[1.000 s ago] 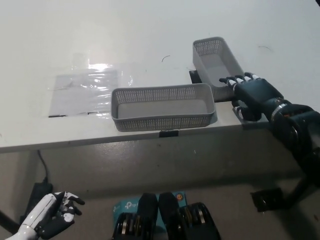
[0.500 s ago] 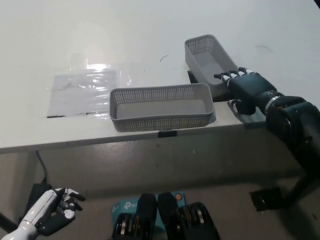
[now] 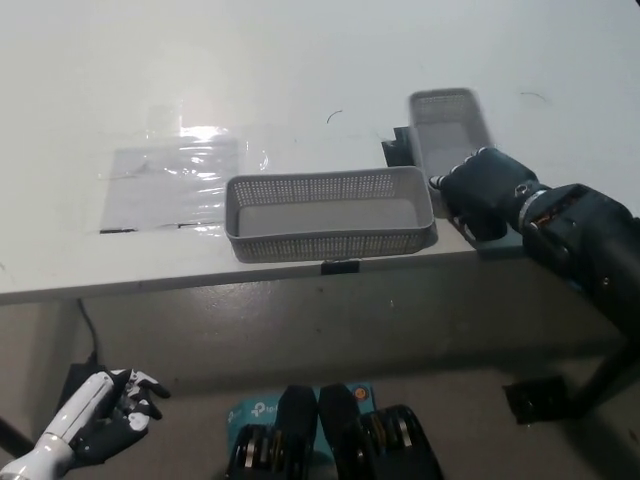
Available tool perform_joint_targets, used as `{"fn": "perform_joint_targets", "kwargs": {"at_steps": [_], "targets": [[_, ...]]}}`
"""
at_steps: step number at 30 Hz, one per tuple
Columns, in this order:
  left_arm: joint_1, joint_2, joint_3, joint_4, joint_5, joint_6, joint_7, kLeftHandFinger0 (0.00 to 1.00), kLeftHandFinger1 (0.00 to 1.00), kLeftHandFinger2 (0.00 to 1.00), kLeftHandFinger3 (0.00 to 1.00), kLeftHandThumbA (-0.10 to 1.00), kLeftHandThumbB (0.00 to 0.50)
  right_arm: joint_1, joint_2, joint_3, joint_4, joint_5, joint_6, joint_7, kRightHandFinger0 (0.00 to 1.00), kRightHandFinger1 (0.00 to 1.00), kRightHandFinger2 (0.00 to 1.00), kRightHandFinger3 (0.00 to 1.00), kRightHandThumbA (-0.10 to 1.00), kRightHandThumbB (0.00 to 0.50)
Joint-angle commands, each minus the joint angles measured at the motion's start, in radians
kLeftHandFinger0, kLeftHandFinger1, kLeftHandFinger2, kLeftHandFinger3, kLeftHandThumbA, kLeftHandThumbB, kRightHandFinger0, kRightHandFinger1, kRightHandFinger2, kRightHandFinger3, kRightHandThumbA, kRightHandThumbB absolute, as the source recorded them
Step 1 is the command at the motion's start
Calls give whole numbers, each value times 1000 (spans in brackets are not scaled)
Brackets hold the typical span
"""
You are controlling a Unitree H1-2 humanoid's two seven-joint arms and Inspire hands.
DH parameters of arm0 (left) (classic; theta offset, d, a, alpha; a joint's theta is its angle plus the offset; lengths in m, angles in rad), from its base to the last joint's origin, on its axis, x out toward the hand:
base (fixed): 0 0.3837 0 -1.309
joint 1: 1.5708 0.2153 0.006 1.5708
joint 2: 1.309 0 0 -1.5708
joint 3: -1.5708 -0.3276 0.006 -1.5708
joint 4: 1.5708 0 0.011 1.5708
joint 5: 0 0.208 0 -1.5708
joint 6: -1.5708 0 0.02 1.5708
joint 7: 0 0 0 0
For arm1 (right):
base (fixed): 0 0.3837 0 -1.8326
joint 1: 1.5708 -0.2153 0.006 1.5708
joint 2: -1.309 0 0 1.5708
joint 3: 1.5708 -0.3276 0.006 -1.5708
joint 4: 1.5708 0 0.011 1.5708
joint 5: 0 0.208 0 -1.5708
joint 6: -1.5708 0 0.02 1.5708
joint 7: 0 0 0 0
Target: The robot uses its right hand to pick up the grey box kept on the middle on the desk and place it on top of another box next to it in a right angle
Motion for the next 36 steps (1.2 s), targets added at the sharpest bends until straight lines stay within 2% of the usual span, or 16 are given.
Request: {"fn": "perform_joint_targets", "kwargs": {"at_steps": [1, 3, 5, 6, 8, 10, 11, 12, 13, 16, 19, 21, 25, 29, 33, 36], "targets": [[-17, 41, -6, -36, 25, -10, -17, 338, 358, 429, 481, 170, 301, -28, -3, 52, 65, -101, -91, -104, 0, 161, 436, 470, -92, 80], [-19, 40, -6, -26, 24, -29, -17, 333, 350, 423, 475, 147, 302, -29, 10, 60, 103, -125, -81, -180, 0, 223, 527, 229, -83, 104], [-16, 39, -6, -30, 24, -24, -19, 326, 344, 419, 473, 142, 301, -27, 15, 61, 113, -130, -78, -203, 0, 217, 523, 84, -38, 55], [-16, 41, -6, -27, 20, -27, -23, 326, 344, 419, 472, 154, 301, -22, 19, 59, 114, -137, -69, -229, 0, 208, 514, 263, 2, 117], [-17, 42, -6, -27, 21, -30, -24, 318, 334, 407, 463, 155, 300, -18, 21, 58, 118, -152, -70, -282, 0, 167, 455, 164, 23, 142], [-13, 39, -5, -31, 21, -26, -23, 319, 336, 400, 461, 131, 294, -14, 21, 53, 107, -155, -69, -303, 0, 95, 359, 215, 11, 187], [-13, 39, -6, -31, 25, -26, -23, 310, 320, 388, 455, 109, 287, -10, 23, 47, 110, -154, -65, -322, 0, 62, 308, 50, -47, 106], [-13, 40, -9, -30, 32, -26, -23, 309, 319, 386, 454, 107, 287, -5, 26, 37, 114, -154, -59, -348, 0, 53, 298, 36, -63, 100], [-14, 42, -12, -32, 40, -23, -23, 316, 322, 391, 470, 104, 281, -2, 27, 33, 123, -164, -52, -404, 0, 33, 290, 1, -62, 4], [-13, 43, -14, -35, 44, -21, -23, 319, 322, 388, 479, 85, 275, -2, 30, 16, 131, -144, -56, -401, 0, 31, 332, 62, -100, 0], [-8, 38, -12, -32, 41, -26, -21, 338, 340, 408, 474, 79, 288, 22, 35, -35, 147, -94, -97, -500, 0, 0, 282, 0, -100, 93], [-7, 38, -11, -36, 44, -13, -22, 344, 347, 413, 481, 96, 291, 35, 34, -55, 139, -91, -109, -523, 0, 37, 367, 60, -100, 75], [-5, 39, -9, -33, 41, -15, -26, 346, 350, 416, 484, 109, 291, 58, 43, -109, 125, -61, -145, -564, 0, 145, 506, 423, -100, 91], [-6, 38, -17, -26, 52, -24, -26, 343, 344, 414, 497, 122, 284, 77, 46, -164, 89, -22, -168, -568, 0, 100, 449, 387, -100, 190], [-4, 25, -13, -12, 42, -32, -21, 340, 345, 415, 488, 119, 301, 109, 62, -255, 64, 53, -193, -581, 0, 1, 265, 199, -100, 164], [0, 25, -12, -8, 45, -38, -17, 348, 355, 426, 488, 137, 309, 113, 69, -288, 69, 55, -211, -595, 0, 0, 233, 161, -100, 205]]}}
